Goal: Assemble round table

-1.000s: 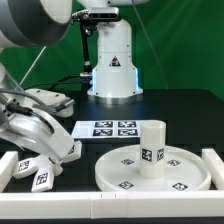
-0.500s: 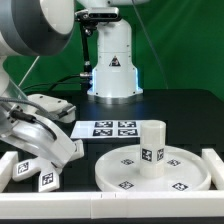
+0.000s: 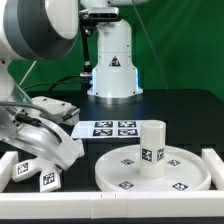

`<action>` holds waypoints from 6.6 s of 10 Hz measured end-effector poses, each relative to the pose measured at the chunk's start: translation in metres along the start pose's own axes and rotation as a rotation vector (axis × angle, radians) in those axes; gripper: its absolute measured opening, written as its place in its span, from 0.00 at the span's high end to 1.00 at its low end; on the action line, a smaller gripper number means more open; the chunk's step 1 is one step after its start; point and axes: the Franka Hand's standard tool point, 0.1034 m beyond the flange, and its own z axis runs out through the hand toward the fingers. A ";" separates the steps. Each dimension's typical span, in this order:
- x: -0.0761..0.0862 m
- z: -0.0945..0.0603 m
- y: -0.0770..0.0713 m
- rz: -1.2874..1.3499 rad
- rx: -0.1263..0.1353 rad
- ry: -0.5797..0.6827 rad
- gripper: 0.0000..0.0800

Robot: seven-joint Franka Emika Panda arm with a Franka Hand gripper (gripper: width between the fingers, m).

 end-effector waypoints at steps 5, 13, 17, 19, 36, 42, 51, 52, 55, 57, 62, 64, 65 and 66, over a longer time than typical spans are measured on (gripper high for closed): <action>0.000 0.000 0.000 0.000 0.000 0.000 0.45; -0.038 -0.091 -0.057 -0.125 -0.015 0.156 0.45; -0.095 -0.088 -0.097 -0.220 -0.052 0.478 0.45; -0.098 -0.077 -0.111 -0.231 -0.038 0.590 0.45; -0.156 -0.015 -0.150 -0.182 -0.039 0.559 0.45; -0.153 -0.014 -0.149 -0.185 -0.041 0.561 0.45; -0.150 -0.014 -0.146 -0.182 -0.024 0.562 0.45; -0.148 -0.012 -0.145 -0.182 -0.028 0.559 0.45; -0.144 -0.004 -0.146 -0.183 -0.033 0.561 0.45; -0.144 -0.004 -0.146 -0.183 -0.032 0.563 0.45; -0.143 -0.004 -0.146 -0.183 -0.033 0.563 0.45; -0.143 -0.004 -0.146 -0.157 -0.025 0.563 0.45; -0.141 -0.002 -0.145 -0.108 -0.011 0.562 0.45; -0.139 0.000 -0.144 -0.007 0.032 0.569 0.45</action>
Offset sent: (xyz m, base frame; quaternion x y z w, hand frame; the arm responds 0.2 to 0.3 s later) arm 0.0000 0.0000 0.0000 0.0000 0.0000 0.0000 1.0000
